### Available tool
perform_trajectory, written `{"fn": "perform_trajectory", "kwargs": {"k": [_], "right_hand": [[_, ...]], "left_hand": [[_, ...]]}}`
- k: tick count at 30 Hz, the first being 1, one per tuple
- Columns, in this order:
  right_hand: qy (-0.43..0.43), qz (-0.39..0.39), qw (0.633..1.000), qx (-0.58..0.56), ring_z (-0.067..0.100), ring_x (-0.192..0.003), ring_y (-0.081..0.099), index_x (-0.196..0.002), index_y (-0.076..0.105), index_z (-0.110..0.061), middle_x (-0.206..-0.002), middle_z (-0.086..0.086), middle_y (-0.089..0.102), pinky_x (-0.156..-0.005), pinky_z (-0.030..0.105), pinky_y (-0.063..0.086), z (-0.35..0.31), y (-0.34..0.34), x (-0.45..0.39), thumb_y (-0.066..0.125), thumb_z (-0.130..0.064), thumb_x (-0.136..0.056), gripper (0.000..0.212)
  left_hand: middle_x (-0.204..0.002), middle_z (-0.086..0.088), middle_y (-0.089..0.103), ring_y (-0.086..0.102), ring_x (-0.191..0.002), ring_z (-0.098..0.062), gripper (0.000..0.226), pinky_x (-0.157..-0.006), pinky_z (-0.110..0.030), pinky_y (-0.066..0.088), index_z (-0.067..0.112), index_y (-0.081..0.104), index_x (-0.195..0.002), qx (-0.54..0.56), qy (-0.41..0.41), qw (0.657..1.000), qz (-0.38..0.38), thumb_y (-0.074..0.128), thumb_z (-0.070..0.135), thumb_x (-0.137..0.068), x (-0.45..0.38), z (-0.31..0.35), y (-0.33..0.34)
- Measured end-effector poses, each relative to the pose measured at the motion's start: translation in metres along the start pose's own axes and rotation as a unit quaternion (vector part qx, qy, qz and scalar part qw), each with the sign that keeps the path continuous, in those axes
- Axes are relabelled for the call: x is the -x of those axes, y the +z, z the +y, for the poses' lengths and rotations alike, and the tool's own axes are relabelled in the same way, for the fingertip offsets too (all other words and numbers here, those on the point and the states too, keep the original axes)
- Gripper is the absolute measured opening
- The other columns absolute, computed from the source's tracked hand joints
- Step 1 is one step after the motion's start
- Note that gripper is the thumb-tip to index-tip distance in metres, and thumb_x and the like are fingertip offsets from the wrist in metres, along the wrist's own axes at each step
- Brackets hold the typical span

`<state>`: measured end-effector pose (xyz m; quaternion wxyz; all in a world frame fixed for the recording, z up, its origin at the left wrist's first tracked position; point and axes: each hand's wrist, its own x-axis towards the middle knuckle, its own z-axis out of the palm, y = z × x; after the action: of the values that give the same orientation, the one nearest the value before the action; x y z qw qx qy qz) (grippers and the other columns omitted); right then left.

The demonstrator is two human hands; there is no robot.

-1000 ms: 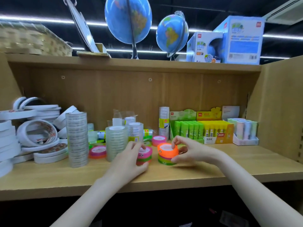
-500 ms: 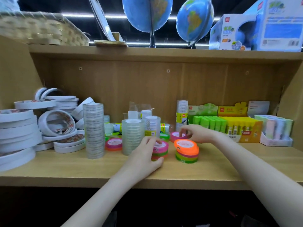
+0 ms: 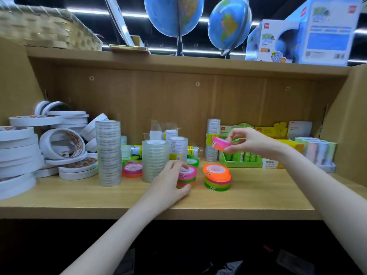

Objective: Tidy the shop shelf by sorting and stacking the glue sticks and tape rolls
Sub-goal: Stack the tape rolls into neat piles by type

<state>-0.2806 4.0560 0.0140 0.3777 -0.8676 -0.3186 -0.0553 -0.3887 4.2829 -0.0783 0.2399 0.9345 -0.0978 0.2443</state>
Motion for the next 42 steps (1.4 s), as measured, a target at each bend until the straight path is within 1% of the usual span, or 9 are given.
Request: {"fn": "perform_trajectory", "kwargs": {"k": [6,9,11,13,17,22,27,37,42], "right_hand": [[-0.026,-0.136,0.975,0.176,0.011,-0.09,0.058,-0.078,0.056,-0.017,-0.096,-0.002,0.061,-0.069,0.015,0.047,-0.018,0.014,0.012,0.076,-0.023,-0.075,0.021],[-0.034,-0.086,0.987,0.132,0.012,-0.104,0.059,-0.083,0.063,-0.017,-0.106,-0.002,0.065,-0.087,0.03,0.048,-0.033,0.005,0.001,0.072,-0.036,-0.076,0.022],[-0.062,-0.073,0.987,0.13,0.01,-0.102,0.059,-0.089,0.063,-0.02,-0.104,-0.005,0.065,-0.085,0.025,0.048,-0.044,0.012,-0.014,0.07,-0.039,-0.078,0.022],[-0.061,-0.147,0.964,0.213,0.01,-0.1,0.057,-0.104,0.062,-0.024,-0.108,-0.007,0.061,-0.083,0.021,0.046,-0.053,0.031,-0.032,0.067,-0.041,-0.081,0.029],[0.037,-0.29,0.903,0.314,0.018,-0.118,0.05,-0.128,0.05,-0.033,-0.133,-0.004,0.049,-0.101,0.038,0.043,-0.048,0.055,-0.047,0.06,-0.057,-0.08,0.055],[0.015,-0.241,0.949,0.204,0.008,-0.119,0.049,-0.123,0.054,-0.032,-0.124,-0.013,0.054,-0.099,0.028,0.043,-0.046,0.034,-0.014,0.064,-0.057,-0.074,0.056],[-0.016,-0.221,0.926,0.304,0.016,-0.113,0.044,-0.128,0.042,-0.037,-0.123,-0.006,0.041,-0.094,0.033,0.046,-0.035,0.037,0.004,0.077,-0.04,-0.07,0.067],[0.002,-0.114,0.958,0.264,0.02,-0.101,0.046,-0.11,0.045,-0.035,-0.113,-0.001,0.042,-0.078,0.027,0.047,-0.004,0.04,0.003,0.072,-0.03,-0.078,0.043],[0.031,-0.101,0.958,0.265,0.023,-0.117,0.044,-0.124,0.047,-0.035,-0.131,0.004,0.042,-0.096,0.037,0.044,0.004,0.024,-0.012,0.071,-0.043,-0.077,0.053]], "left_hand": [[-0.123,0.014,0.042,0.049,-0.105,-0.003,0.042,-0.077,-0.019,0.036,0.027,0.044,-0.12,-0.019,-0.016,0.999,0.032,0.062,0.035,-0.083,0.004,0.001,0.0],[-0.121,0.016,0.043,0.054,-0.108,-0.013,0.043,-0.083,-0.031,0.046,0.029,0.044,-0.118,-0.04,-0.029,0.997,0.053,0.062,0.042,-0.081,0.008,0.0,0.002],[-0.12,0.017,0.043,0.055,-0.107,-0.016,0.044,-0.084,-0.035,0.047,0.031,0.043,-0.117,-0.051,-0.032,0.996,0.06,0.061,0.046,-0.08,0.008,0.0,0.002],[-0.12,0.018,0.043,0.056,-0.107,-0.016,0.044,-0.084,-0.035,0.047,0.032,0.043,-0.116,-0.052,-0.034,0.996,0.065,0.061,0.047,-0.079,0.008,0.0,0.002],[-0.119,0.017,0.042,0.056,-0.105,-0.014,0.043,-0.081,-0.028,0.044,0.033,0.042,-0.115,-0.063,-0.03,0.995,0.071,0.06,0.048,-0.08,0.009,0.001,0.001],[-0.118,0.017,0.042,0.055,-0.105,-0.013,0.041,-0.081,-0.028,0.044,0.033,0.042,-0.114,-0.059,-0.026,0.995,0.075,0.06,0.047,-0.081,0.008,0.001,0.002],[-0.119,0.017,0.043,0.054,-0.106,-0.011,0.042,-0.08,-0.027,0.043,0.032,0.042,-0.116,-0.064,-0.026,0.995,0.071,0.061,0.046,-0.081,0.008,0.0,0.002],[-0.118,0.017,0.043,0.056,-0.106,-0.015,0.041,-0.082,-0.033,0.047,0.033,0.042,-0.114,-0.065,-0.036,0.995,0.06,0.061,0.047,-0.081,0.008,0.003,0.001],[-0.119,0.017,0.042,0.055,-0.106,-0.014,0.041,-0.079,-0.032,0.048,0.034,0.041,-0.115,-0.068,-0.036,0.995,0.06,0.06,0.048,-0.082,0.008,0.002,0.001]]}}
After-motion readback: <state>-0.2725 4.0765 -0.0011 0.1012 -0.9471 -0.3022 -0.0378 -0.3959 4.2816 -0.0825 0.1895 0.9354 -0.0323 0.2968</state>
